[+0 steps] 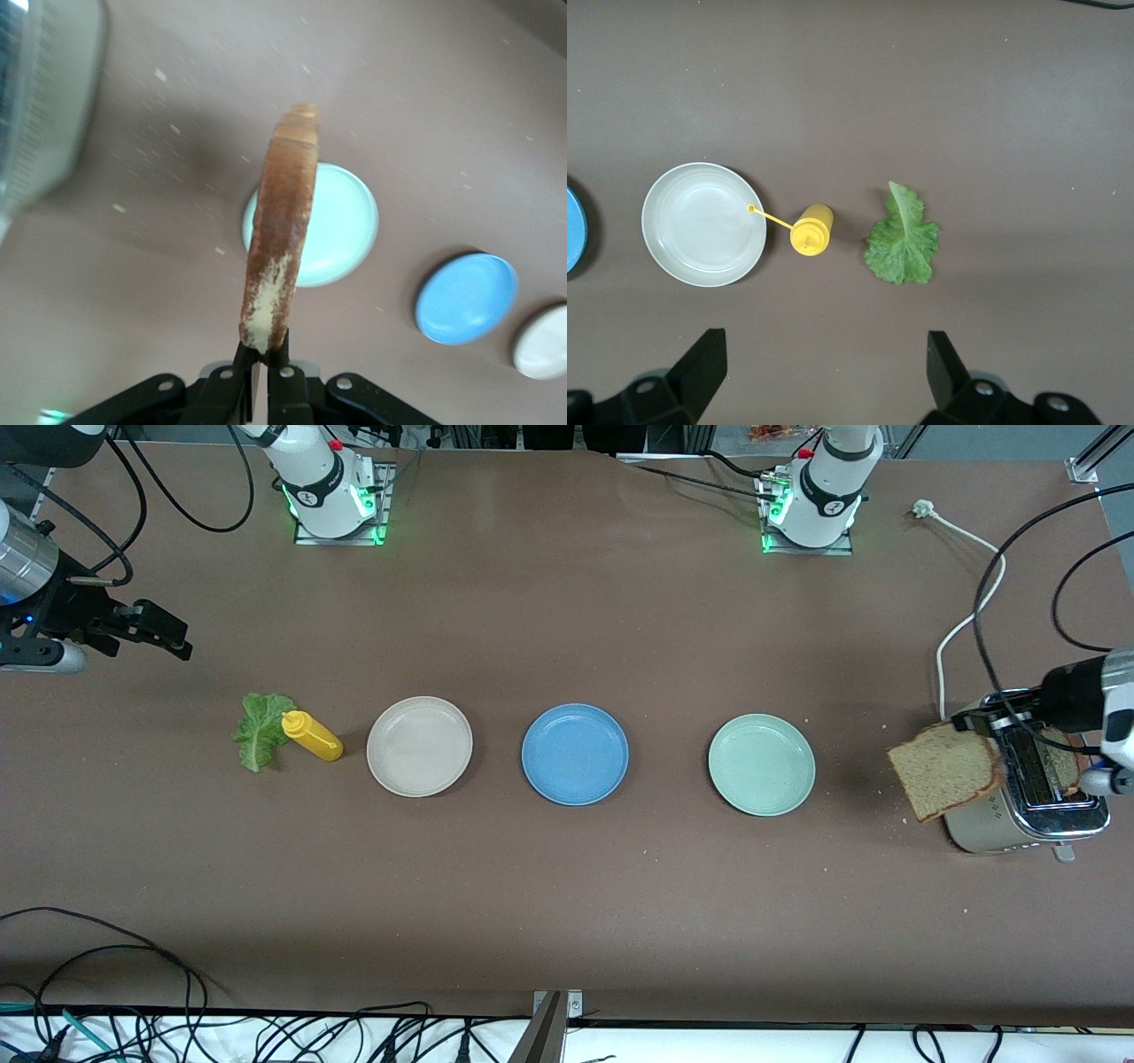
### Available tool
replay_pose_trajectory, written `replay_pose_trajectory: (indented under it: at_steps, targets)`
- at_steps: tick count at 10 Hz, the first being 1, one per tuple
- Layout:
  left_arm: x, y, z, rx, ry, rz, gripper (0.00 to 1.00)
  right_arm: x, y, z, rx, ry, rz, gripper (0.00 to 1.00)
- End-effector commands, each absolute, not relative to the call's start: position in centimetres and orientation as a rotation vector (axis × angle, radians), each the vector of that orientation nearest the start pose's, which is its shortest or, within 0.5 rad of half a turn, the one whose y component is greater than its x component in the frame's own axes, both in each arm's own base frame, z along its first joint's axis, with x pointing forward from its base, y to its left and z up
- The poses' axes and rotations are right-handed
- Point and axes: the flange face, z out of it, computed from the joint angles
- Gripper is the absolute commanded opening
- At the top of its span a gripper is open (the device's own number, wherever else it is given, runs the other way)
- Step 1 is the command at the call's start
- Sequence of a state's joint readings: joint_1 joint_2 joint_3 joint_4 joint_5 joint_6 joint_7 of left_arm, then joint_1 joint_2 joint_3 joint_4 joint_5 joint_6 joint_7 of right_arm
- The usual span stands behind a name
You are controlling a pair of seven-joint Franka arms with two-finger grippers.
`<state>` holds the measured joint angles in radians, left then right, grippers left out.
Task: Make sandwich in blue plate with both arms
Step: 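Carry the bread with the left gripper and lower it onto the blue plate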
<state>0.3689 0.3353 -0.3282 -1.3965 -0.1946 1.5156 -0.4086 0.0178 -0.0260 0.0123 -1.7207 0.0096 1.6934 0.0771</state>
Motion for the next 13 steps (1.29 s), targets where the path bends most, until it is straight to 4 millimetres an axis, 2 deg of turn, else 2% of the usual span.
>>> replay_pose_trajectory:
  at_steps: [1, 2, 3, 5, 6, 8, 10, 12, 13]
  targets:
    - [63.8, -0.4, 49.1, -3.410, -0.976, 0.605, 0.00, 55.5, 1.8, 58.5, -3.147, 0.084, 0.011, 1.00]
    - [63.7, -2.8, 48.2, -3.474, -0.972, 0.701, 0.00, 55.4, 1.8, 58.5, -3.147, 0.084, 0.014, 1.00]
    - [63.6, -6.3, 47.0, -3.520, -0.956, 0.744, 0.00, 55.4, 1.8, 58.4, -3.147, 0.081, 0.016, 1.00]
    - [63.4, -12.7, 44.4, -3.594, -0.982, 0.709, 0.00, 55.4, 1.8, 58.4, -3.148, 0.084, 0.026, 1.00]
    - [62.8, -16.6, 42.9, -3.609, -0.978, 0.675, 0.00, 55.4, 1.8, 58.4, -3.148, 0.084, 0.026, 1.00]
    - [61.4, -22.3, 39.8, -3.643, -1.070, 0.573, 0.00, 55.4, 1.8, 58.4, -3.148, 0.086, 0.026, 1.00]
    - [59.6, -28.2, 36.4, -3.669, -1.175, 0.393, 0.00, 55.3, 1.7, 58.4, -3.148, 0.088, 0.028, 1.00]
    - [57.7, -33.2, 32.9, -3.667, -1.250, 0.253, 0.00, 55.3, 1.6, 58.4, -3.148, 0.091, 0.028, 1.00]
    - [56.8, -35.0, 31.1, -3.655, -1.287, 0.204, 0.00, 55.3, 1.7, 58.4, -3.148, 0.088, 0.028, 1.00]
